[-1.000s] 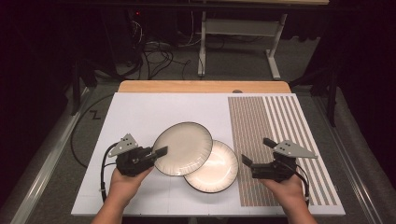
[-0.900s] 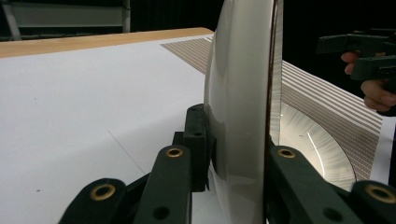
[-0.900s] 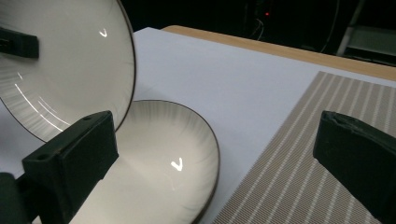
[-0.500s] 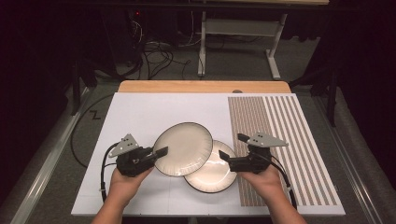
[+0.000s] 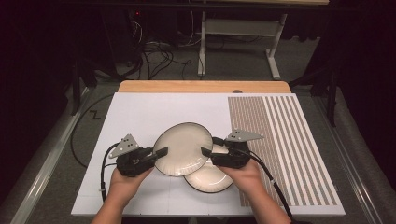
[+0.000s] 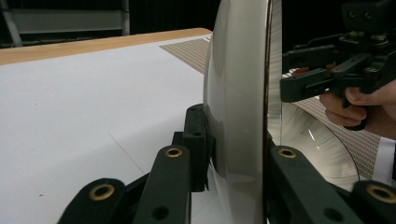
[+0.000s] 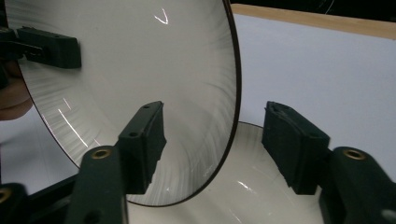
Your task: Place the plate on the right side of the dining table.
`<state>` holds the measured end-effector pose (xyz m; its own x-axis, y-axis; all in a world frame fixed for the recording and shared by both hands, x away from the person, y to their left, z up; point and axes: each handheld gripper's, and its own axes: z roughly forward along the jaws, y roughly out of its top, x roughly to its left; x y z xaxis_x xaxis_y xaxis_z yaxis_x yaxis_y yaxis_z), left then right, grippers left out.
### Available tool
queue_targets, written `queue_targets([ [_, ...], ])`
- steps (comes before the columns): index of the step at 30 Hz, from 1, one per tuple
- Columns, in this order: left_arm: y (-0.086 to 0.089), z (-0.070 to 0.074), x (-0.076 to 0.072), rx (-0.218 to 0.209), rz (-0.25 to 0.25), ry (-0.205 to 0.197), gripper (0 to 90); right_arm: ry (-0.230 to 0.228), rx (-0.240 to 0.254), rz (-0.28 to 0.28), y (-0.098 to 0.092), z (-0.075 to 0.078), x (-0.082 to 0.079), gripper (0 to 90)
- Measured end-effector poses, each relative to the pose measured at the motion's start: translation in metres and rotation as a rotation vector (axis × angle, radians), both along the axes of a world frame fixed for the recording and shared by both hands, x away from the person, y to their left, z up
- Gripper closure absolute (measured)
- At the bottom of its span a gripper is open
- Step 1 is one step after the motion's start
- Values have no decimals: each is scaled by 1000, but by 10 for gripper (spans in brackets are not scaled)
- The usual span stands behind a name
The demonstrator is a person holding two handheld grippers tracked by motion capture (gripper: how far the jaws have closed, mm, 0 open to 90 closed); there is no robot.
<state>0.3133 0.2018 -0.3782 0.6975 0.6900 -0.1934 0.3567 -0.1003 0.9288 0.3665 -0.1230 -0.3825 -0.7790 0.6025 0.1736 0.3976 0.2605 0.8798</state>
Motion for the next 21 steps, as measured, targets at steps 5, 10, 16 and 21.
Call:
queue_targets([
  [5, 0, 0, 0, 3, -3, -5, 764, 44, 23, 14, 3, -5, 4, 585],
  [10, 0, 0, 0, 5, -6, -8, 764, 52, 24, 21, 4, -6, 4, 699],
  [16, 0, 0, 0, 3, -4, -7, 764, 70, 32, 15, 4, -8, 7, 773],
  [21, 1, 0, 1, -21, -3, 15, 769, 96, 47, 17, 2, -7, 8, 801],
])
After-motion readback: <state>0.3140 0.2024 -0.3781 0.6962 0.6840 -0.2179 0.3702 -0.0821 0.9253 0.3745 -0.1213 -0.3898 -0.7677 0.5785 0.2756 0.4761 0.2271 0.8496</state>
